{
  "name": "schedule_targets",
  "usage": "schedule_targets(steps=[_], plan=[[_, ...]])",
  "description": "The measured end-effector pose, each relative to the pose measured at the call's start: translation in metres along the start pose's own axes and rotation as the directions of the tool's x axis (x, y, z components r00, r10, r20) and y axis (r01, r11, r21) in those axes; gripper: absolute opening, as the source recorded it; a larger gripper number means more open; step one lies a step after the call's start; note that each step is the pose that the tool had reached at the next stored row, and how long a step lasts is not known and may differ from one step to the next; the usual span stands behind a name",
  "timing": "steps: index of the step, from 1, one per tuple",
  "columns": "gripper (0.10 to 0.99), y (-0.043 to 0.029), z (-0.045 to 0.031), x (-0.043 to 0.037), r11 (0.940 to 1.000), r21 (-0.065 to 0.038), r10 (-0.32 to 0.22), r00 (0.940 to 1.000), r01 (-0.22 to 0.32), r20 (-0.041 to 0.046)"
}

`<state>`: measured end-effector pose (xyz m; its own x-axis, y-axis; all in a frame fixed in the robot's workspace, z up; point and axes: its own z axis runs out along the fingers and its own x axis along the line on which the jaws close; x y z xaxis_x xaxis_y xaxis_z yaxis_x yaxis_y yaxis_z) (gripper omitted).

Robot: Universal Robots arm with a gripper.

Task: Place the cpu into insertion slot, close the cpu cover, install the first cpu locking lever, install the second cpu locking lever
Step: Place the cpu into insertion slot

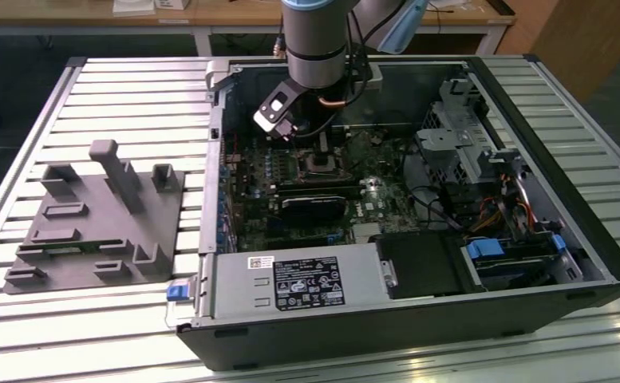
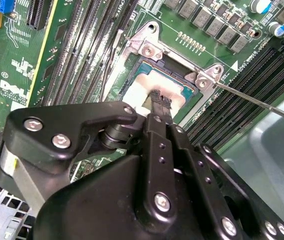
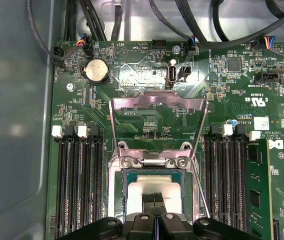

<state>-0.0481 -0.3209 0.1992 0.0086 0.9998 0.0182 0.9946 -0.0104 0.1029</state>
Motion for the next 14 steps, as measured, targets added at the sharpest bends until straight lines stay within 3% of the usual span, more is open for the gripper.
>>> schedule_targets(steps=[14], plan=[[0.106,0.0001,-0.0004,-0.0013,0.9986,-0.001,0.053,0.9986,-0.053,0.0058]])
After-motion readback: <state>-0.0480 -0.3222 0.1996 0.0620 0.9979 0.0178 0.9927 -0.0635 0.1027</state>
